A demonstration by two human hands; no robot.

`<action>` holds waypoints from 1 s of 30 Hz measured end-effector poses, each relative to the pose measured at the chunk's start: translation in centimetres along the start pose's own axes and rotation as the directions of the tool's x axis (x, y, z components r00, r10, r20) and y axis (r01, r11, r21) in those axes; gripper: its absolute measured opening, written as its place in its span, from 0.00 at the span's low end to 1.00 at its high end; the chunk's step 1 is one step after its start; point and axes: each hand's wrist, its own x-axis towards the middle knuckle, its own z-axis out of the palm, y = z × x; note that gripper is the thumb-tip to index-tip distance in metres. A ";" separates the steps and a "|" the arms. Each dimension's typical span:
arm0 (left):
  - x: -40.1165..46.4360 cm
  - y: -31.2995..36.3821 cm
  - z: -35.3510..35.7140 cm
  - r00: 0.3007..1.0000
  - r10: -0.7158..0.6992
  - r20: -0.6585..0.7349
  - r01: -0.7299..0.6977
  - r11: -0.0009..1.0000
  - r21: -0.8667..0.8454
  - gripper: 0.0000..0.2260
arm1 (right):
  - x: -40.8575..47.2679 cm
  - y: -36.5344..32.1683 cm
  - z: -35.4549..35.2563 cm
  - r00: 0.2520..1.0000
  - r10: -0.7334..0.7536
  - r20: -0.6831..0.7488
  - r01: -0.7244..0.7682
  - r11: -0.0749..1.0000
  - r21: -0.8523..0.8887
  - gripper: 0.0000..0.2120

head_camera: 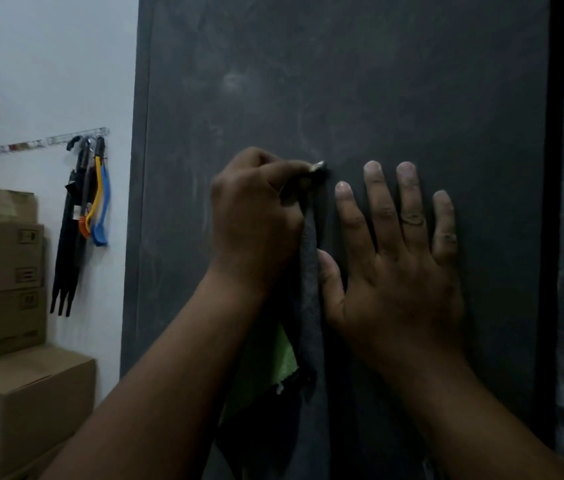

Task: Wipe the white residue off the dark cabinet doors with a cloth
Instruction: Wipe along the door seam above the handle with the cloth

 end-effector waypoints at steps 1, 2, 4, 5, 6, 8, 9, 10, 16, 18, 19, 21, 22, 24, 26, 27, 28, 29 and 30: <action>0.1 -0.4 -0.2 1.000 -0.028 -0.010 0.028 1.000 0.006 0.10 | 0.0 0.0 0.0 1.000 0.005 -0.011 -0.005 1.000 0.011 0.34; 0.6 -0.7 -0.4 0.998 -0.060 -0.028 0.061 0.998 0.027 0.11 | 0.0 0.0 0.1 1.000 0.011 -0.024 -0.011 1.000 0.021 0.34; 1.8 -1.2 -0.7 0.991 -0.117 -0.063 0.121 0.991 0.059 0.11 | 0.0 -0.1 0.1 0.999 0.019 -0.039 -0.018 0.999 0.030 0.33; 2.2 -1.2 -0.7 0.988 -0.138 -0.074 0.142 0.988 0.053 0.10 | 0.0 -0.1 0.1 0.999 0.021 -0.041 -0.020 0.999 0.032 0.33; 2.4 -1.0 -0.5 0.986 -0.146 -0.077 0.150 0.988 0.039 0.09 | 0.0 -0.2 0.0 0.999 0.024 -0.040 -0.023 0.999 0.033 0.33; 1.5 -0.1 -0.1 0.990 -0.120 -0.067 0.121 0.993 0.008 0.08 | -0.1 -0.1 0.0 0.998 0.036 -0.048 -0.034 0.999 0.039 0.33; 0.6 0.3 0.0 0.994 -0.096 -0.055 0.096 0.995 -0.004 0.07 | -0.1 -0.1 -0.1 0.997 0.043 -0.057 -0.041 0.998 0.045 0.32; -0.3 0.6 0.2 0.996 -0.077 -0.046 0.076 0.997 -0.011 0.07 | -0.1 -0.1 -0.1 0.997 0.050 -0.065 -0.047 0.998 0.049 0.32; 0.3 0.2 0.0 0.979 -0.182 -0.088 0.180 0.983 -0.029 0.09 | -0.2 -0.2 -0.1 0.994 0.063 -0.086 -0.058 0.997 0.055 0.31; 1.5 0.4 0.1 0.977 -0.188 -0.097 0.185 0.982 -0.042 0.08 | -0.2 -0.2 -0.1 0.994 0.061 -0.088 -0.056 0.997 0.056 0.31; 1.6 0.7 0.2 0.980 -0.176 -0.088 0.172 0.984 -0.051 0.08 | -0.2 -0.2 -0.1 0.994 0.061 -0.086 -0.057 0.997 0.053 0.31; 0.5 1.3 0.3 0.991 -0.126 -0.053 0.124 0.991 -0.046 0.07 | -0.2 -0.2 -0.1 0.995 0.062 -0.078 -0.059 0.997 0.047 0.31; -0.3 1.3 0.4 0.994 -0.103 -0.036 0.102 0.994 -0.038 0.08 | -0.2 -0.2 0.0 0.995 0.062 -0.079 -0.059 0.997 0.044 0.30; -1.5 0.9 0.1 0.994 -0.110 -0.022 0.109 0.993 -0.036 0.09 | -0.2 -0.2 0.0 0.995 0.059 -0.075 -0.057 0.998 0.028 0.30; -0.9 -0.1 -0.3 0.988 -0.150 -0.036 0.150 0.989 -0.016 0.10 | -0.2 -0.2 0.0 0.997 0.055 -0.059 -0.055 0.998 0.006 0.30; -0.2 -0.5 -0.5 0.985 -0.165 -0.052 0.166 0.986 0.004 0.10 | -0.1 -0.2 0.0 0.998 0.051 -0.045 -0.051 0.999 -0.008 0.31; 0.8 -0.8 -0.7 0.982 -0.175 -0.072 0.176 0.984 0.016 0.09 | -0.1 -0.2 0.0 0.998 0.046 -0.031 -0.047 0.999 -0.022 0.31; 1.8 -1.0 -0.8 0.979 -0.181 -0.091 0.183 0.983 0.018 0.09 | 0.0 -0.2 0.0 0.999 0.042 -0.021 -0.043 0.998 -0.036 0.31; 2.6 -0.9 -0.7 0.978 -0.182 -0.105 0.184 0.983 0.015 0.08 | 0.0 -0.2 0.0 0.999 0.040 -0.018 -0.040 0.998 -0.045 0.31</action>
